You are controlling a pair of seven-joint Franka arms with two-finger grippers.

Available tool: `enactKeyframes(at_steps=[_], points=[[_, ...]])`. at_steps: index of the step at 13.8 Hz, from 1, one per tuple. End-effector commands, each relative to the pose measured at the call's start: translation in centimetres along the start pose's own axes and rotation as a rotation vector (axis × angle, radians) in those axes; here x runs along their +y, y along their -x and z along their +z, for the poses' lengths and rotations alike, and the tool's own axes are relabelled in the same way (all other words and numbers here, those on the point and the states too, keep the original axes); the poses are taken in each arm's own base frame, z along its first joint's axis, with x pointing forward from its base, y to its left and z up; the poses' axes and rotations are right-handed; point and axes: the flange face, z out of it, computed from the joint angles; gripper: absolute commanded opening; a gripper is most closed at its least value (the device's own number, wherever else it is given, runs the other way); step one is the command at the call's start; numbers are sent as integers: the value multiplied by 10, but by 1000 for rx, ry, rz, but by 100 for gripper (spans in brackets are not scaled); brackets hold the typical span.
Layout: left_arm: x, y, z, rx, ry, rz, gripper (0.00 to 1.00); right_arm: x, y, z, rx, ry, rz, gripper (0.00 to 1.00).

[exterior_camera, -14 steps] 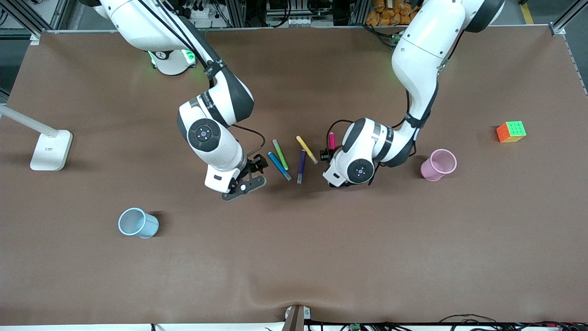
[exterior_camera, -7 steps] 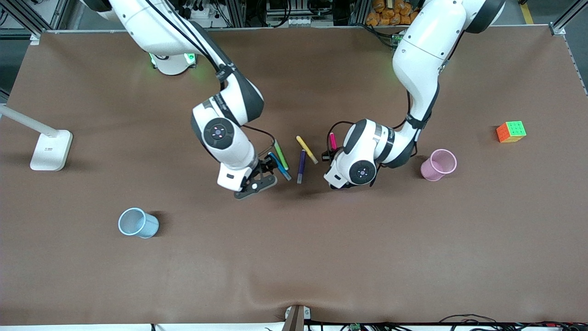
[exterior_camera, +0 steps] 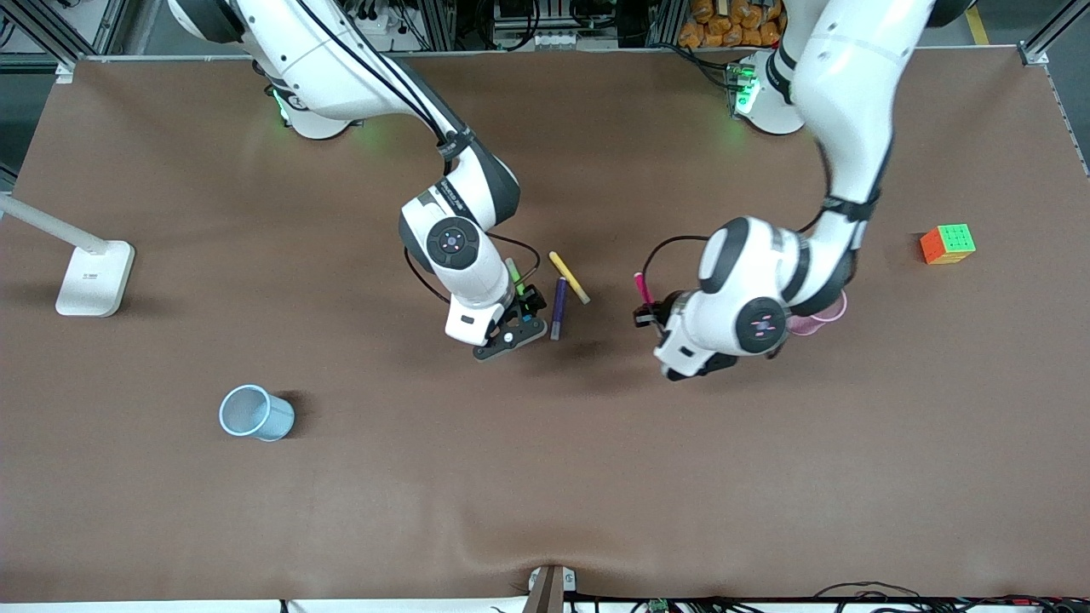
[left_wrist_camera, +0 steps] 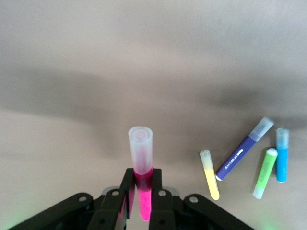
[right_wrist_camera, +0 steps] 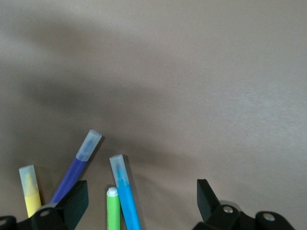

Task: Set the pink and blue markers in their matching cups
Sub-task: 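Grasp the pink marker with the left gripper while the right gripper grasps blue, then carry the pink marker with the left gripper over the pink cup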

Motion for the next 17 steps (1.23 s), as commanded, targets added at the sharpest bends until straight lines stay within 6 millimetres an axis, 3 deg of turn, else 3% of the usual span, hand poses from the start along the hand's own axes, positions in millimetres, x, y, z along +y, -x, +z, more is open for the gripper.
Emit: enactKeyframes(at_steps=[1, 3, 7, 9, 14, 15, 17], points=[[-20, 16, -54, 61, -33, 6, 0, -5, 0, 12, 11, 12, 2, 100], [-40, 19, -93, 126, -57, 10, 0, -5, 0, 20, 22, 12, 0, 100], [-66, 29, -145, 212, -80, 4, 0, -11, 3, 43, 50, 8, -10, 100], [-73, 36, -165, 255, -95, 14, 0, -17, 6, 53, 50, 12, 5, 100], [-115, 36, -211, 308, -68, 27, 0, -20, 10, 59, 54, 65, -18, 100], [-120, 38, -217, 315, -66, 22, 0, -21, 9, 59, 55, 65, -21, 94], [-126, 40, -226, 332, -79, 30, 0, -21, 10, 59, 57, 79, -41, 65]])
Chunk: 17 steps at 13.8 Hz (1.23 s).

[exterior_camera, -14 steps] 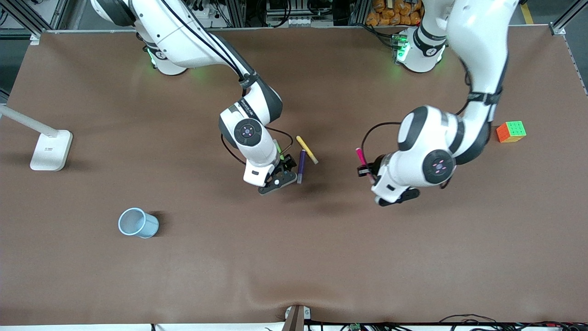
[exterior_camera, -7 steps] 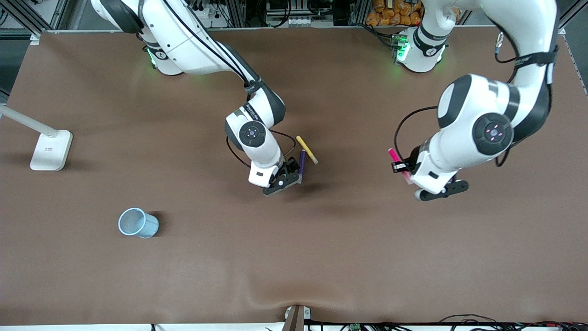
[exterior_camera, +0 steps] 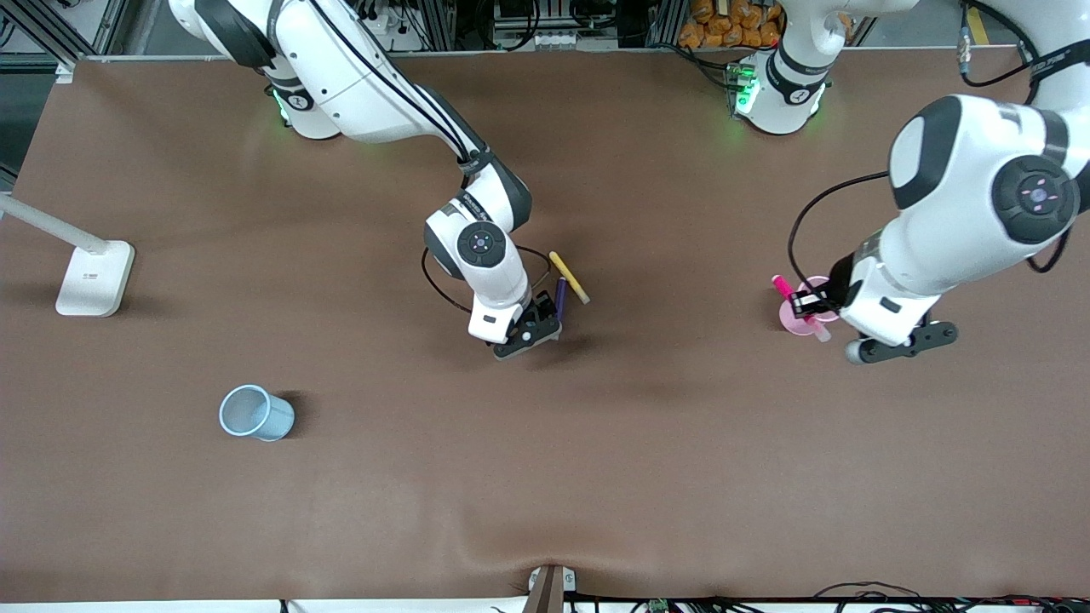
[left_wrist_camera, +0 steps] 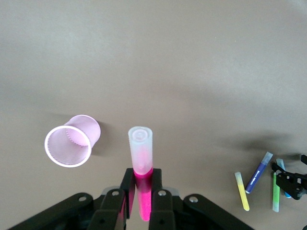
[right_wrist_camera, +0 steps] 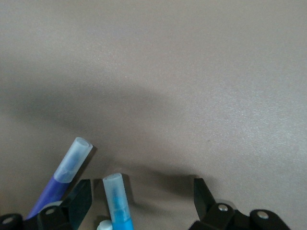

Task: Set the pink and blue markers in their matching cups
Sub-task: 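Carry the pink marker with the left gripper over the pink cup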

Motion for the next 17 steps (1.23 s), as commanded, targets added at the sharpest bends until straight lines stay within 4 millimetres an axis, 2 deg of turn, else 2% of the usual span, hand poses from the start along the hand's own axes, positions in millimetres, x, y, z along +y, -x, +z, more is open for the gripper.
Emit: enactKeyframes(at_steps=[1, 3, 5, 7, 9, 11, 14, 17], points=[[-11, 10, -17, 35, -35, 24, 0, -4, -1, 0, 14, 32, -15, 52], [-14, 12, -26, 50, -36, 30, 0, -3, -2, 0, 15, 33, -15, 32], [-16, 16, -35, 65, -36, 30, 0, -3, -2, 0, 15, 33, -15, 18], [-30, 14, -44, 78, -34, 22, 0, -1, -3, -2, 14, 32, -10, 0], [-38, 17, -48, 84, -35, 56, 0, 5, -7, -9, 18, 33, -2, 0], [-55, 14, -52, 92, -33, 53, 0, 11, -14, -21, 29, 34, 3, 0], [-60, 19, -51, 89, -39, 75, 0, 43, -29, -49, 9, 50, 16, 0], [-78, 30, -46, 131, -35, 61, 0, 79, -48, -83, -36, 69, -26, 0]])
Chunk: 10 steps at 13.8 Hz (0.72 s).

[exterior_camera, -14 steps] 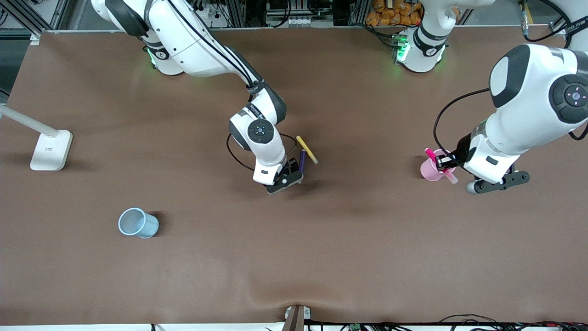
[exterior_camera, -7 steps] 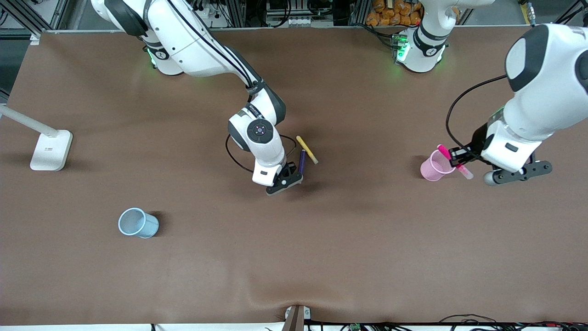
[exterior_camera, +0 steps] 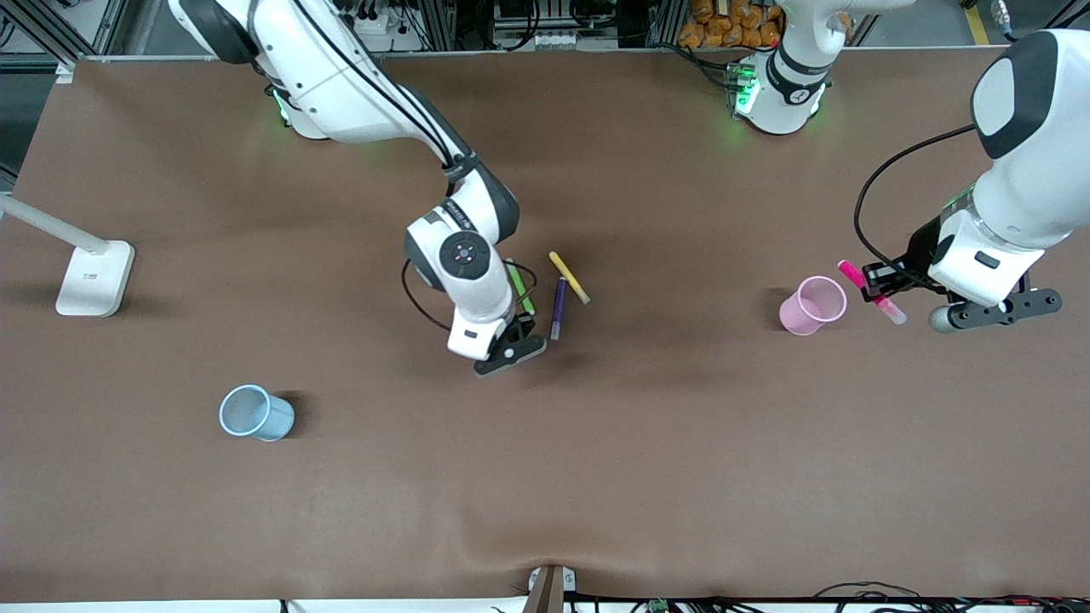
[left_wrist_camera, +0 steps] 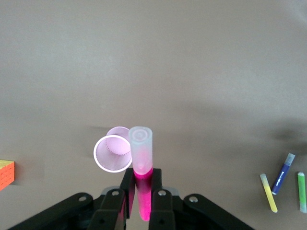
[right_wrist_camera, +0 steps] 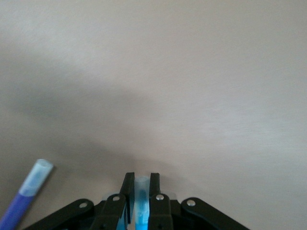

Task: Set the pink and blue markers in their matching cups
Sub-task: 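Carry the blue marker with the right gripper over the blue cup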

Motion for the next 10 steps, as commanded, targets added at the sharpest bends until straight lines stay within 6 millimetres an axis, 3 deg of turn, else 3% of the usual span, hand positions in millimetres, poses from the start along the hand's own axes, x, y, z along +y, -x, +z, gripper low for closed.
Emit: enactKeyframes(at_steps=[1, 7, 10], points=[[-13, 25, 2, 51, -10, 13, 0, 35, -15, -38, -32, 15, -44, 0], [-27, 43, 44, 108, -1, 48, 0, 149, -23, -79, -205, 80, -262, 0], [-35, 53, 71, 175, 12, 58, 0, 186, -15, -88, -291, 175, -396, 0]])
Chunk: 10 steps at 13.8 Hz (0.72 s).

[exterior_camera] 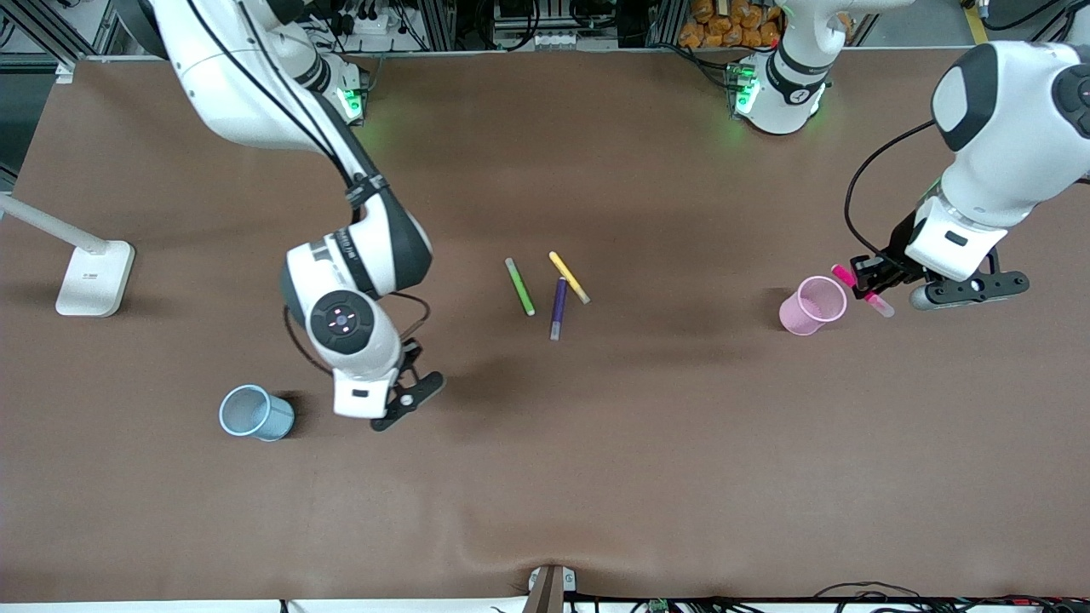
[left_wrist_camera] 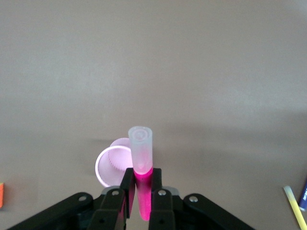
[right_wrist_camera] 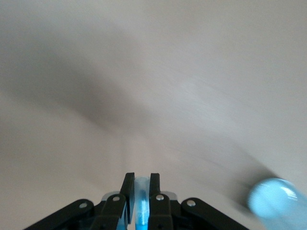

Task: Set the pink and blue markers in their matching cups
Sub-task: 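Carry the blue marker with the right gripper over the blue cup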

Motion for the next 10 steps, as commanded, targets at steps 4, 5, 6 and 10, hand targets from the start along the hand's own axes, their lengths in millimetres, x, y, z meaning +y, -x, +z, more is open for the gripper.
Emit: enactKeyframes(at_steps=[4, 5, 6, 10], points=[[-26, 33, 44, 123, -10, 12, 0, 51, 39, 6, -221, 123, -225, 0], [-28, 39, 53, 138, -18, 22, 0, 67, 50, 11, -243, 102, -243, 0], [-30, 44, 60, 150, -17, 25, 0, 81, 58, 17, -253, 85, -266, 0], [-37, 71, 93, 173, -8, 28, 0, 136, 91, 35, -273, 52, -312, 0]])
